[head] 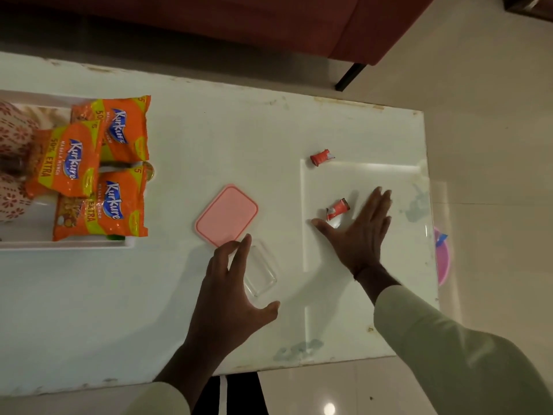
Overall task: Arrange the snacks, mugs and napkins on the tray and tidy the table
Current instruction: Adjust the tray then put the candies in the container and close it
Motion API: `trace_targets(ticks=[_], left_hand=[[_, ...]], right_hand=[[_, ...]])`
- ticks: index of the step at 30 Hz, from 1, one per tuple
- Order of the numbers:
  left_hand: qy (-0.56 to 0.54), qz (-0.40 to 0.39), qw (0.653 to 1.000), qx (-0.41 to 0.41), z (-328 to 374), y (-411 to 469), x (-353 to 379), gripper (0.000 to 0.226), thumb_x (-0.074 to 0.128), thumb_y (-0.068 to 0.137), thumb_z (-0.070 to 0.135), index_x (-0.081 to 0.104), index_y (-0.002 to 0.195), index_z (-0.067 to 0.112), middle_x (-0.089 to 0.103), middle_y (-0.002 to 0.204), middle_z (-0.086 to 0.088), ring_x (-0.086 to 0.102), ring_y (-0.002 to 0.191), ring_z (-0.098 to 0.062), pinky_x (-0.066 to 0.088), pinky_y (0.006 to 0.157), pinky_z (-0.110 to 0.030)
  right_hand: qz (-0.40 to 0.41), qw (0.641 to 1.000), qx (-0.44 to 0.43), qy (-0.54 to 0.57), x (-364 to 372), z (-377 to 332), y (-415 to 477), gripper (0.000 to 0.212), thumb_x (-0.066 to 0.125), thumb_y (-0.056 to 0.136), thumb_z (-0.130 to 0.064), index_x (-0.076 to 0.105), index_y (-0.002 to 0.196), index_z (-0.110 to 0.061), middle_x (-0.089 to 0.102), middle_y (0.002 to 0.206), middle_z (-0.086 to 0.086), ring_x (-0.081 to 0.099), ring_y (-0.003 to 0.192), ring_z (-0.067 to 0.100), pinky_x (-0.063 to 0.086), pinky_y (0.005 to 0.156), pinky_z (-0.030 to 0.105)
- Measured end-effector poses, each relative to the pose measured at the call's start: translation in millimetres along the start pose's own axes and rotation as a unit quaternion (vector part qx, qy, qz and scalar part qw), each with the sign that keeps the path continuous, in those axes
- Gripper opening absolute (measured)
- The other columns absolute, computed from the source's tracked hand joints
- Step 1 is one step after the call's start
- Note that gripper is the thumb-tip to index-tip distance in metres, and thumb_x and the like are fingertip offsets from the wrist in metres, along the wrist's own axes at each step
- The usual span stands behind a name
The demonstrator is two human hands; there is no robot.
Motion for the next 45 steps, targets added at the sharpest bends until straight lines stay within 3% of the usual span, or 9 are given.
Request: trace_targets(ticks=[9, 14, 17, 23, 26, 30, 33, 35, 45], left_hand=[[-0.046, -0.01, 0.999, 0.017, -6.0, 13.5, 3.2, 0.116, 0.076, 0.049, 0.068, 0.02, 0.147, 0.038, 0.031, 0.142, 0.015, 0.036, 0.13, -0.006, 0.046, 0.098, -0.03], [-0.055, -0.018, 0.998, 0.01, -8.9, 14.6, 5.6, 0.116, 0.075, 0.049, 0.069, 0.016, 0.146, 0.044, 0.028, 0.144, 0.018, 0.026, 0.126, 0.005, 0.038, 0.096, -0.025], [-0.062, -0.021, 0.998, 0.013, -9.1, 15.3, 5.5, 0.116, 0.075, 0.049, 0.069, 0.017, 0.146, 0.042, 0.028, 0.144, 0.016, 0.028, 0.126, 0.003, 0.038, 0.096, -0.025], [-0.06, -0.033, 0.997, 0.04, -6.8, 20.0, 5.6, 0.117, 0.077, 0.049, 0.067, 0.019, 0.147, 0.04, 0.031, 0.143, 0.014, 0.036, 0.126, -0.002, 0.046, 0.097, -0.028], [-0.055, -0.039, 0.996, 0.062, -8.6, 21.7, 7.7, 0.117, 0.076, 0.049, 0.066, 0.019, 0.148, 0.039, 0.03, 0.144, 0.014, 0.037, 0.128, -0.005, 0.049, 0.098, -0.031], [-0.061, -0.018, 0.994, 0.086, -11.2, 20.9, 9.3, 0.12, 0.078, 0.049, 0.064, 0.021, 0.15, 0.034, 0.029, 0.144, 0.007, 0.037, 0.129, -0.007, 0.05, 0.097, -0.031], [-0.062, -0.006, 0.994, 0.089, -12.0, 18.8, 12.4, 0.122, 0.078, 0.051, 0.065, 0.017, 0.152, 0.031, 0.029, 0.145, 0.0, 0.032, 0.13, -0.007, 0.047, 0.098, -0.029], [-0.067, -0.006, 0.994, 0.083, -14.0, 17.8, 13.9, 0.126, 0.079, 0.052, 0.064, 0.012, 0.152, 0.029, 0.028, 0.148, 0.002, 0.031, 0.133, -0.011, 0.043, 0.101, -0.031], [-0.109, -0.033, 0.99, 0.082, -15.5, 19.9, 12.5, 0.134, 0.085, 0.049, 0.054, -0.002, 0.15, 0.034, 0.03, 0.14, 0.011, 0.029, 0.122, -0.001, 0.04, 0.098, -0.029]], right_hand=[[-0.009, 0.987, -0.154, -0.036, 14.4, -76.6, 55.9, 0.122, 0.053, 0.064, -0.091, -0.003, 0.156, -0.031, -0.004, 0.166, 0.005, -0.001, 0.153, 0.03, 0.005, 0.119, 0.052], [0.041, 0.957, -0.273, -0.084, 22.4, -115.7, 56.7, 0.047, 0.054, 0.089, -0.058, 0.057, 0.126, -0.029, 0.046, 0.146, 0.004, 0.04, 0.134, 0.029, 0.036, 0.105, 0.046], [0.105, 0.964, -0.237, -0.054, 19.5, -111.1, 34.9, 0.018, 0.052, 0.094, -0.032, 0.063, 0.099, -0.019, 0.06, 0.111, 0.005, 0.051, 0.101, 0.031, 0.047, 0.077, 0.041], [0.081, 0.978, -0.187, -0.038, 20.0, -88.1, -20.8, 0.045, 0.051, 0.096, -0.045, 0.052, 0.066, -0.012, 0.054, 0.062, 0.002, 0.046, 0.063, 0.021, 0.033, 0.051, 0.028], [0.03, 0.989, -0.043, 0.139, 15.1, -78.0, -38.0, 0.057, 0.048, 0.094, -0.053, 0.035, 0.056, -0.013, 0.034, 0.05, 0.0, 0.031, 0.051, 0.015, 0.028, 0.051, 0.026], [-0.087, 0.827, 0.2, 0.519, 24.5, -78.6, -72.6, 0.061, 0.044, 0.096, -0.056, 0.039, 0.049, -0.017, 0.032, 0.045, 0.0, 0.028, 0.04, 0.016, 0.026, 0.042, 0.023], [-0.147, 0.713, 0.207, 0.654, 21.7, -96.9, -98.2, 0.057, 0.044, 0.099, -0.05, 0.039, 0.054, -0.016, 0.031, 0.045, -0.002, 0.027, 0.035, 0.011, 0.025, 0.036, 0.019], [-0.173, 0.679, 0.181, 0.69, 17.6, -109.7, -109.2, 0.056, 0.045, 0.099, -0.047, 0.037, 0.053, -0.016, 0.03, 0.043, -0.002, 0.027, 0.033, 0.01, 0.024, 0.036, 0.018], [-0.178, 0.731, 0.115, 0.648, 4.7, -148.4, -116.2, 0.052, 0.042, 0.09, -0.041, 0.047, 0.043, -0.019, 0.04, 0.042, -0.005, 0.041, 0.042, 0.01, 0.036, 0.052, 0.022]])
Point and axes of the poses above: each hand's wrist, its own y-axis towards the middle knuckle, its own x-axis out of the palm, z = x × y, the point moved 7 cm from there along y, towards the middle knuckle
